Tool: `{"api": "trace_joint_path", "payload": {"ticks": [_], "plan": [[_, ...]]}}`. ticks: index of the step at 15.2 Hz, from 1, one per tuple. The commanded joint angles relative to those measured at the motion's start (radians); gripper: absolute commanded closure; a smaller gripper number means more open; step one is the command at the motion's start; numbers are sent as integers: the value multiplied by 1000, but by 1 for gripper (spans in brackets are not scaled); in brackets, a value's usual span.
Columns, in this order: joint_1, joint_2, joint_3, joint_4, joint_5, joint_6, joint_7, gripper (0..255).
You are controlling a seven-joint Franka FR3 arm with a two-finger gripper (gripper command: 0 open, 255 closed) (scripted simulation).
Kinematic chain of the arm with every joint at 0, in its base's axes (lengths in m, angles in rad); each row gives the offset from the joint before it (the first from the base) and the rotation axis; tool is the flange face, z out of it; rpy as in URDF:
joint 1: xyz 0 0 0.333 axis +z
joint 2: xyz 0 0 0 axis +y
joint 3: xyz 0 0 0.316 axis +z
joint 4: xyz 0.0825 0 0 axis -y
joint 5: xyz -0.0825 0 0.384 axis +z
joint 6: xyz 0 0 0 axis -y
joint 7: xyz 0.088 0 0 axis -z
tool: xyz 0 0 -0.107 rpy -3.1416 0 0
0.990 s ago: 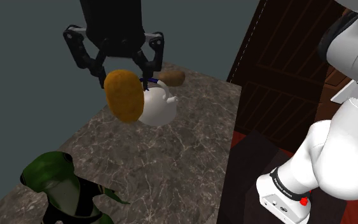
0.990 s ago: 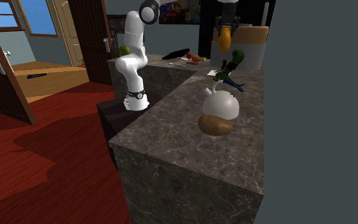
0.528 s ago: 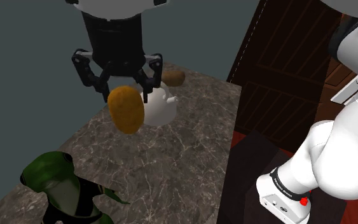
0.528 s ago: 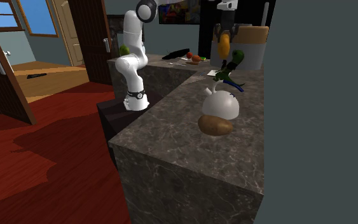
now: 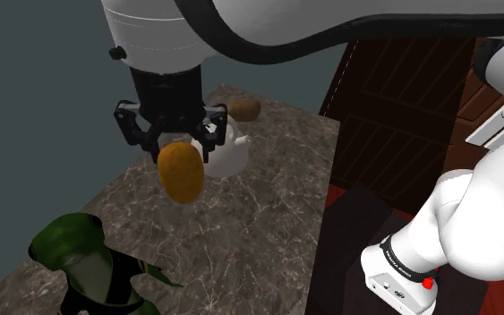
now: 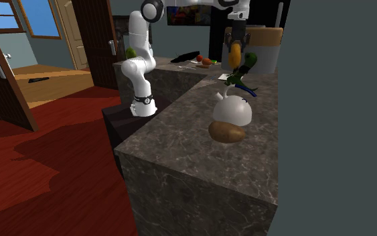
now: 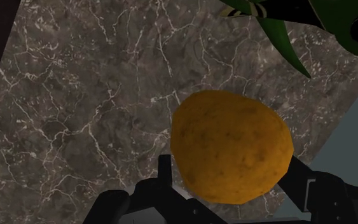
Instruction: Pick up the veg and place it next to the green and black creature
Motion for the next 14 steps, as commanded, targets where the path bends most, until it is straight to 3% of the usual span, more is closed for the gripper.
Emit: {"api": "trace_joint_path", "payload": {"ticks": [1, 14], "plan": [[-2, -4, -1, -32, 2, 29, 1, 255], [-10, -12, -5, -216, 3, 206, 5, 255]]}}
